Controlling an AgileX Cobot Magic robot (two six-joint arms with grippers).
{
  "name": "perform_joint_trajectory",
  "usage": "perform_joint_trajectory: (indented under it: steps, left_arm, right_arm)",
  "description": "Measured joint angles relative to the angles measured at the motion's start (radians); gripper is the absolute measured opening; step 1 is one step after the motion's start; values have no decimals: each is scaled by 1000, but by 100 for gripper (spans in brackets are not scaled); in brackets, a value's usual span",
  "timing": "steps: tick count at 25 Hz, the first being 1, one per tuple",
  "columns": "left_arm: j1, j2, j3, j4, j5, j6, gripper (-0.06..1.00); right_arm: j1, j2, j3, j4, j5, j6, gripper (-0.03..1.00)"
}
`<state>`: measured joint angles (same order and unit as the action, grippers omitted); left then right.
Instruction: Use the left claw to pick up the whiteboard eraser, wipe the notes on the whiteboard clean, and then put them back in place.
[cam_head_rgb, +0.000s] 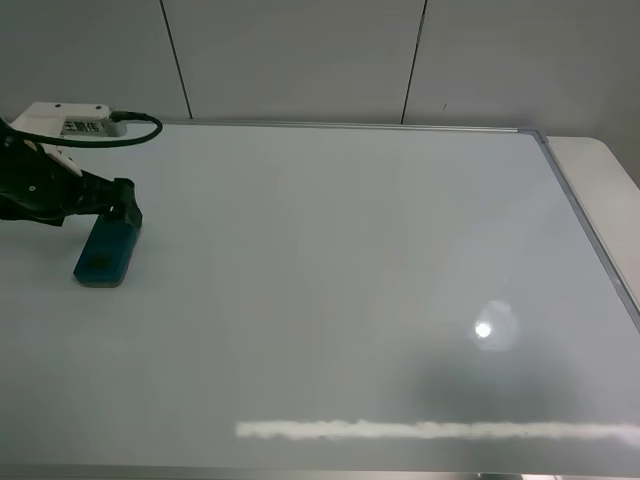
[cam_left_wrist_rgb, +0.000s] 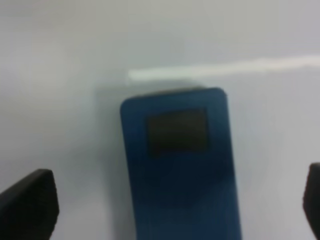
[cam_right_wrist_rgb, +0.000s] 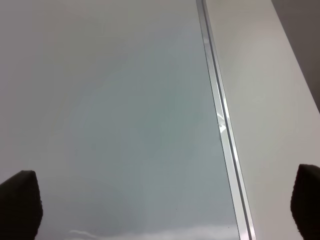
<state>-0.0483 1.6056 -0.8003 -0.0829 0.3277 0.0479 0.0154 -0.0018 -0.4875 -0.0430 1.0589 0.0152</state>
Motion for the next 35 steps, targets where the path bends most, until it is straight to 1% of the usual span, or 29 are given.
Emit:
perform_joint_trajectory:
  steps: [3,10,14,21,23,28,32,35]
  left_arm:
    - [0,-131,0,0,68,0,99]
    - [0,-523,1,9,267,0,99]
    - [0,-734,1,12,355,0,99]
    - [0,-1171,2,10,534,0,99]
    - [0,-1298,2,9,547,0,99]
    - [0,-1529,1,8,560,0,99]
    - [0,-1610,0,-9,577,-1,99]
    - [0,-1611,10,-8,653,-3,99]
  right_arm:
    - [0,0,0,0,0,0,99]
    - [0,0,0,0,0,0,99]
    - [0,0,0,0,0,0,99]
    - [0,0,0,0,0,0,99]
    - [0,0,0,0,0,0,99]
    - [0,0,0,0,0,0,99]
    - [0,0,0,0,0,0,99]
    - [0,0,0,0,0,0,99]
